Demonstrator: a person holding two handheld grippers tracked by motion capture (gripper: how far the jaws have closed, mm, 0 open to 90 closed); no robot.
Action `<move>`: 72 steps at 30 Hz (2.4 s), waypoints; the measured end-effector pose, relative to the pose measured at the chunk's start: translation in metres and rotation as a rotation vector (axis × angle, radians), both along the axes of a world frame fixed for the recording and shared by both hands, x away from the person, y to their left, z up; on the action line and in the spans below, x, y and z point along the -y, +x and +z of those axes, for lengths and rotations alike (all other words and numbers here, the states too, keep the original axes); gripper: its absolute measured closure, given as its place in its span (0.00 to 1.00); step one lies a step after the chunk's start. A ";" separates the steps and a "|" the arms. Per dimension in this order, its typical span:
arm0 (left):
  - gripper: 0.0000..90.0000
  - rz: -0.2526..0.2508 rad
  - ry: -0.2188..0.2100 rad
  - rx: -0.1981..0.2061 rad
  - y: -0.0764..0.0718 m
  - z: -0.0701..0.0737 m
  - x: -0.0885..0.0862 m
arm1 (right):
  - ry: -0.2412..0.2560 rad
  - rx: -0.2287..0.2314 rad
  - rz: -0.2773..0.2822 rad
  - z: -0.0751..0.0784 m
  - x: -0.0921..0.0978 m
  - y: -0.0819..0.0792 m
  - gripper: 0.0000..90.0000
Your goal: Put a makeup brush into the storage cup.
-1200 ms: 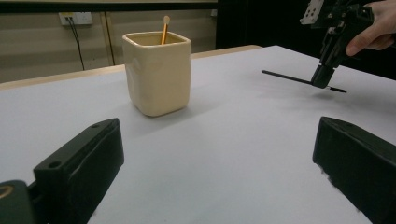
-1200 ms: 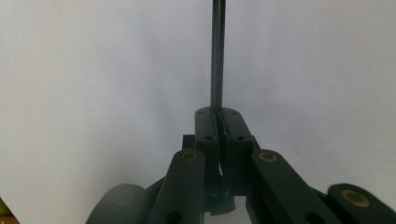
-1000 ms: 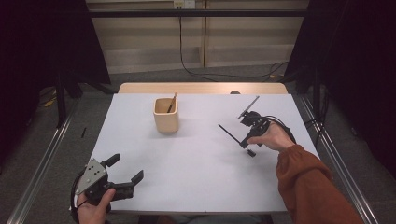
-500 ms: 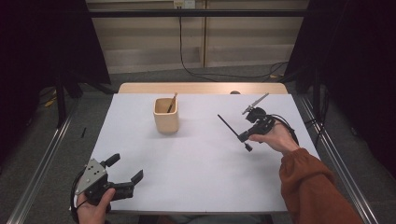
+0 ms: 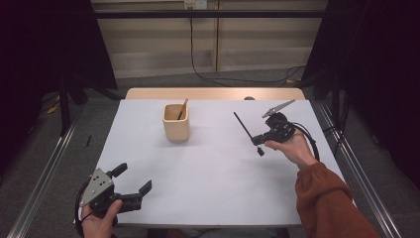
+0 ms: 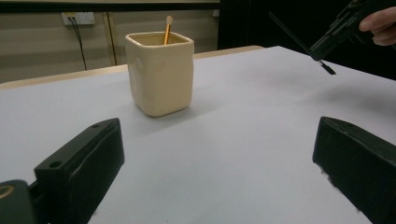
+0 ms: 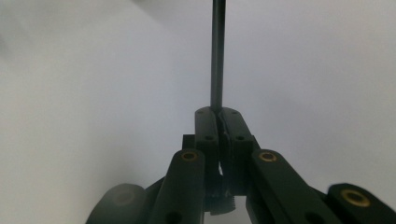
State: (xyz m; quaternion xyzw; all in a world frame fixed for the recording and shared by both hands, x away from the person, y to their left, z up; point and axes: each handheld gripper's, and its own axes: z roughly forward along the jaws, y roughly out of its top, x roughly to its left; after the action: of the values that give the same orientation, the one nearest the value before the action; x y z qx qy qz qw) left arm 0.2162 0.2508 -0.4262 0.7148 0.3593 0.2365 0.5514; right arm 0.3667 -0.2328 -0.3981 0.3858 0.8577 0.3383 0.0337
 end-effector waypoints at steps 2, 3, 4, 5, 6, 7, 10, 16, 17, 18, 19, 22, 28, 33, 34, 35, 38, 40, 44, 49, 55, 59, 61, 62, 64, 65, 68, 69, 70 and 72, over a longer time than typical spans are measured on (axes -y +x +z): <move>0.02 0.000 -0.001 0.000 0.000 0.000 0.000 | 0.016 0.020 -0.006 0.001 0.000 -0.002 0.96; 0.02 0.000 0.003 0.002 0.000 0.000 0.000 | 0.019 0.024 0.000 0.001 0.001 -0.002 0.96; 0.02 0.001 0.003 0.002 0.000 0.000 0.000 | 0.020 0.034 -0.004 0.001 0.000 -0.003 0.96; 0.02 0.001 0.003 0.002 0.000 0.000 0.000 | 0.027 0.033 -0.001 0.001 0.001 -0.003 0.96; 0.02 0.002 0.000 0.000 0.000 0.000 0.000 | 0.034 0.042 -0.003 0.001 0.001 -0.004 0.96; 0.02 0.002 0.000 0.000 -0.001 0.000 0.000 | 0.048 0.048 -0.005 0.001 0.001 -0.005 0.96; 0.02 0.006 0.000 0.000 -0.001 0.000 -0.001 | 0.065 0.068 -0.014 0.002 0.002 -0.006 0.96; 0.02 0.000 0.004 0.005 -0.001 0.000 -0.001 | 0.145 0.197 -0.042 0.009 0.008 -0.010 0.96; 0.02 0.002 0.003 0.003 -0.001 0.000 0.000 | 0.160 0.206 -0.045 0.010 0.009 -0.010 0.96; 0.02 0.000 0.004 0.004 -0.001 0.000 -0.001 | 0.165 0.227 -0.047 0.010 0.009 -0.011 0.96; 0.02 0.001 0.003 0.005 -0.001 0.000 -0.001 | 0.182 0.240 -0.046 0.011 0.010 -0.012 0.96; 0.02 0.005 0.006 0.008 -0.001 0.000 -0.001 | 0.211 0.255 -0.049 0.013 0.012 -0.013 0.96; 0.02 0.009 0.003 0.009 -0.001 0.000 -0.001 | 0.252 0.278 -0.057 0.014 0.015 -0.015 0.96; 0.02 0.014 -0.003 0.008 -0.001 0.001 -0.002 | 0.312 0.300 -0.050 0.013 0.016 -0.020 0.96; 0.02 0.013 -0.004 0.009 -0.002 0.001 -0.002 | 0.317 0.306 -0.049 0.013 0.015 -0.021 0.96; 0.02 0.011 -0.004 0.010 -0.002 0.001 -0.002 | 0.322 0.306 -0.044 0.013 0.015 -0.023 0.96; 0.02 0.006 0.001 0.009 -0.002 0.001 -0.001 | 0.327 0.308 -0.033 0.012 0.015 -0.027 0.96; 0.02 0.008 0.000 0.007 -0.002 0.001 -0.001 | 0.328 0.308 -0.020 0.011 0.015 -0.031 0.96; 0.02 0.005 0.000 0.007 -0.002 0.001 -0.001 | 0.327 0.307 0.010 0.012 0.010 -0.037 0.96; 0.02 0.003 0.000 0.009 -0.002 0.001 -0.001 | 0.326 0.302 0.057 0.014 0.001 -0.042 0.96; 0.02 0.006 -0.002 0.011 -0.003 0.002 -0.002 | 0.319 0.288 0.101 0.015 -0.011 -0.048 0.96; 0.02 0.009 -0.006 0.012 -0.003 0.002 -0.002 | 0.318 0.277 0.132 0.015 -0.019 -0.052 0.96; 0.02 0.010 -0.004 0.013 -0.003 0.002 -0.003 | 0.309 0.275 0.151 0.015 -0.023 -0.054 0.96; 0.02 0.010 -0.003 0.013 -0.003 0.002 -0.003 | 0.308 0.273 0.158 0.016 -0.025 -0.054 0.96; 0.02 0.011 -0.004 0.013 -0.003 0.002 -0.003 | 0.311 0.273 0.170 0.018 -0.027 -0.056 0.96; 0.02 0.011 -0.004 0.013 -0.003 0.002 -0.003 | 0.312 0.272 0.174 0.019 -0.028 -0.057 0.96; 0.02 0.013 -0.004 0.011 -0.002 0.002 -0.003 | 0.306 0.264 0.193 0.019 -0.030 -0.059 0.96; 0.02 0.016 -0.004 0.011 -0.002 0.002 -0.003 | 0.301 0.261 0.194 0.019 -0.031 -0.060 0.96; 0.02 0.020 -0.003 0.011 -0.002 0.002 -0.003 | 0.302 0.258 0.197 0.018 -0.032 -0.060 0.96; 0.02 0.022 0.001 0.010 -0.002 0.002 -0.003 | 0.303 0.255 0.201 0.018 -0.033 -0.060 0.96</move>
State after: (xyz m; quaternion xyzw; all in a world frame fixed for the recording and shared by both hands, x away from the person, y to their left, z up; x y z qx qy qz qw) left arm 0.2139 0.2540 -0.4246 0.7098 0.3645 0.2463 0.5501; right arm 0.3067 -0.1998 -0.3805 0.2529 0.8200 0.5110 0.0494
